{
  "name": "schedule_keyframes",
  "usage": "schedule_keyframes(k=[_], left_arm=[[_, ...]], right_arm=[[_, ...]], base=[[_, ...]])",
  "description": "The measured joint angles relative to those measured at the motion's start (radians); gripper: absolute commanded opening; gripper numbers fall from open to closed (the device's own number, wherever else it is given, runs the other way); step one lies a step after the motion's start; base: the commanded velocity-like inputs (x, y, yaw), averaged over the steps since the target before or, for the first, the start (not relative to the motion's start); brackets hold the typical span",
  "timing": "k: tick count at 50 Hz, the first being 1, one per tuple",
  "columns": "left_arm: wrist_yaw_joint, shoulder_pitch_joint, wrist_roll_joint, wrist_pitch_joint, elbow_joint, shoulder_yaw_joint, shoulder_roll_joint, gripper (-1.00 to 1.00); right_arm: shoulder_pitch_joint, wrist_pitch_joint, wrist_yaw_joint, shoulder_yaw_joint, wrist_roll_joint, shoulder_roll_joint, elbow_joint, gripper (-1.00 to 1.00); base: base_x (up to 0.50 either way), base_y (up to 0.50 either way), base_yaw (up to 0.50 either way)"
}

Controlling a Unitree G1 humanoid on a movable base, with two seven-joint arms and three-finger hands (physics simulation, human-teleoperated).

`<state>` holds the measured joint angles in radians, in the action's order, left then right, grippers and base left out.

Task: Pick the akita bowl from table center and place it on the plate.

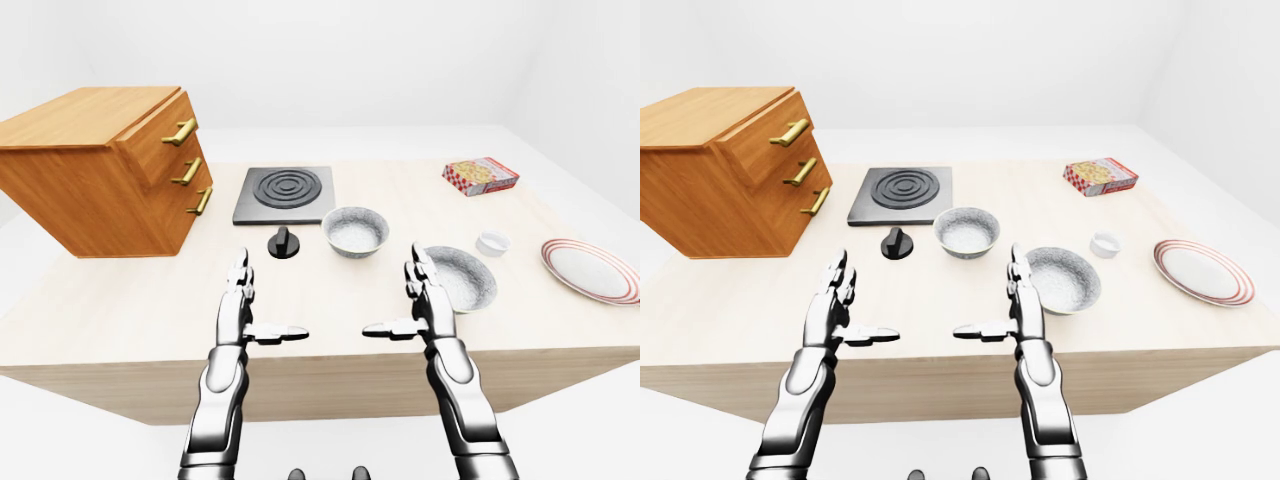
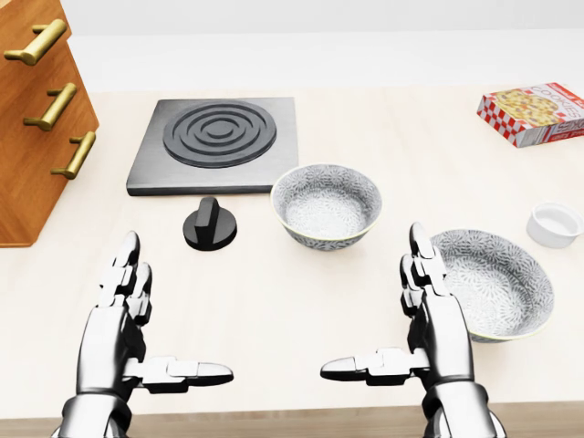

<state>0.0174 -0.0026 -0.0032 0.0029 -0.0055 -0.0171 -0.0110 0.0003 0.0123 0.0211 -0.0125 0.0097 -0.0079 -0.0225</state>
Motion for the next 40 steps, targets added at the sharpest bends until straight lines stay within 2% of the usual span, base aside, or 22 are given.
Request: schedule_keyframes(k=[7, 10, 14, 22, 25, 40], left_arm=[[0.019, -0.011, 0.000, 0.021, -0.023, -0.018, -0.012, 1.00], [0.026, -0.027, -0.002, 0.044, -0.040, -0.026, -0.018, 1.00], [0.029, -0.065, -0.001, 0.084, -0.061, -0.041, -0.031, 1.00], [0.026, -0.172, -0.004, 0.084, -0.075, -0.069, -0.063, 1.00], [0.027, -0.198, 0.000, 0.084, -0.079, -0.075, -0.086, 1.00], [0.041, -0.247, 0.016, 0.084, -0.106, -0.080, -0.087, 1.00]], right_arm=[[-0.019, 0.050, 0.017, -0.015, 0.008, -0.010, -0.040, 1.00], [-0.037, 0.075, 0.023, -0.023, 0.013, -0.016, -0.062, 1.00], [-0.074, 0.075, 0.028, -0.040, 0.022, -0.028, -0.083, 1.00], [-0.163, 0.075, 0.033, -0.071, 0.041, -0.058, -0.104, 1.00], [-0.180, 0.075, 0.036, -0.075, 0.048, -0.051, -0.109, 1.00], [-0.217, 0.075, 0.036, -0.092, 0.071, -0.075, -0.117, 1.00]], base=[[0.00, 0.00, 0.00], [0.00, 0.00, 0.00], [0.00, 0.00, 0.00], [0.00, 0.00, 0.00], [0.00, -0.50, 0.00], [0.00, -0.50, 0.00]])
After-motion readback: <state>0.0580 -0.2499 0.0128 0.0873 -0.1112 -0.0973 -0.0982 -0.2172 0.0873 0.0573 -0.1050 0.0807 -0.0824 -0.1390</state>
